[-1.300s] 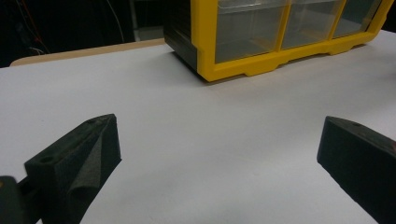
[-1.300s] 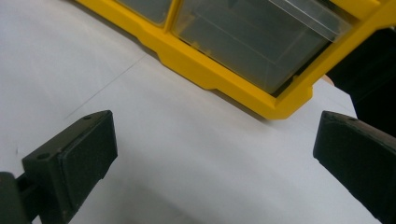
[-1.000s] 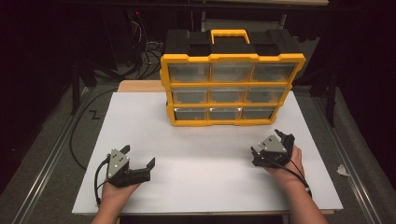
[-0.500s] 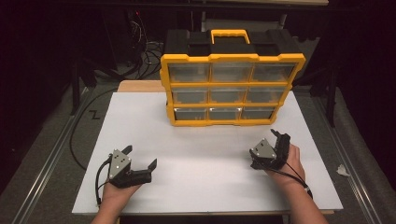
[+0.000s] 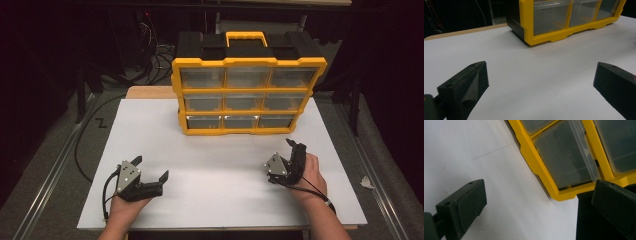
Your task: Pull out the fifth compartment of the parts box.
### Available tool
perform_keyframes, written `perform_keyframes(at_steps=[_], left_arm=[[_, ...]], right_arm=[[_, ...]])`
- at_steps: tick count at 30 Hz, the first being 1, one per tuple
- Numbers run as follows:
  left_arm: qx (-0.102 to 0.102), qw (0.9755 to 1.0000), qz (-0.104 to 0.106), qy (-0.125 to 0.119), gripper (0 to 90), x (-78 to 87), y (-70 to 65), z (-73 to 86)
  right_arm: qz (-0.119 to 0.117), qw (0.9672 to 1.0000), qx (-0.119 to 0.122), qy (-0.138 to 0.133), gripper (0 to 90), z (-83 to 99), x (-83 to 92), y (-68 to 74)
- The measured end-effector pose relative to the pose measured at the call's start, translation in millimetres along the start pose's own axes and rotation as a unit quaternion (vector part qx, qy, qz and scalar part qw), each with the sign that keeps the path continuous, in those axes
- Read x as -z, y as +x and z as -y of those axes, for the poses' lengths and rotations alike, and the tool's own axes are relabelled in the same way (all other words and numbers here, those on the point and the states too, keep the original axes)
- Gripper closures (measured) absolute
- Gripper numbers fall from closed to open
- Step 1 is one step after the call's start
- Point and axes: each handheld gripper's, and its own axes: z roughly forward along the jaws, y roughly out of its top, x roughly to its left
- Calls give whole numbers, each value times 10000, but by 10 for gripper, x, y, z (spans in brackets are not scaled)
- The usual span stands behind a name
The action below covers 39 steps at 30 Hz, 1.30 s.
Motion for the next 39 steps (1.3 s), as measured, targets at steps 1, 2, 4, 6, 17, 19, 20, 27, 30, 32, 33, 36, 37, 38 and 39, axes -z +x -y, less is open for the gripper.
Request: perform_keyframes(at_steps=[1,2,4,6,17,19,20,27,30,32,33,36,37,38,39], left_arm=[[0,10000,-3,-1,4,0,-1,0],[-5,10000,2,13,4,1,-1,0],[-5,10000,3,16,4,-1,-2,1],[-11,10000,8,20,4,-2,-4,2],[-19,10000,26,33,4,-5,-8,3],[-21,10000,27,32,4,-6,-8,3],[-21,10000,28,32,4,-6,-8,3],[-27,10000,25,35,4,-3,-8,3],[-30,10000,24,36,4,-3,-8,3],[-28,10000,21,31,4,-2,-7,2],[-23,10000,20,28,4,-2,-6,2],[-6,10000,41,29,4,-2,-3,2],[-17,10000,39,29,4,-2,-4,2],[-34,10000,39,25,4,-1,-6,2],[-40,10000,40,23,4,-1,-6,2]], right_arm=[[30,10000,68,13,9,-5,6,4],[64,9999,160,15,8,-12,10,6],[91,9997,238,14,8,-26,19,23],[127,9994,335,36,8,-42,33,37],[247,9949,979,10,8,-100,72,86],[316,9941,1039,17,8,-108,82,101],[319,9935,1091,-4,8,-113,83,104],[380,9892,1412,-81,8,-142,107,136],[424,9878,1496,-89,8,-152,117,141],[449,9870,1540,-91,8,-158,122,143],[452,9868,1550,-107,9,-161,124,147],[471,9857,1613,-108,9,-166,124,163],[455,9854,1637,-123,9,-168,122,165],[440,9850,1661,-127,9,-170,122,166],[461,9847,1675,-108,9,-174,126,172]])
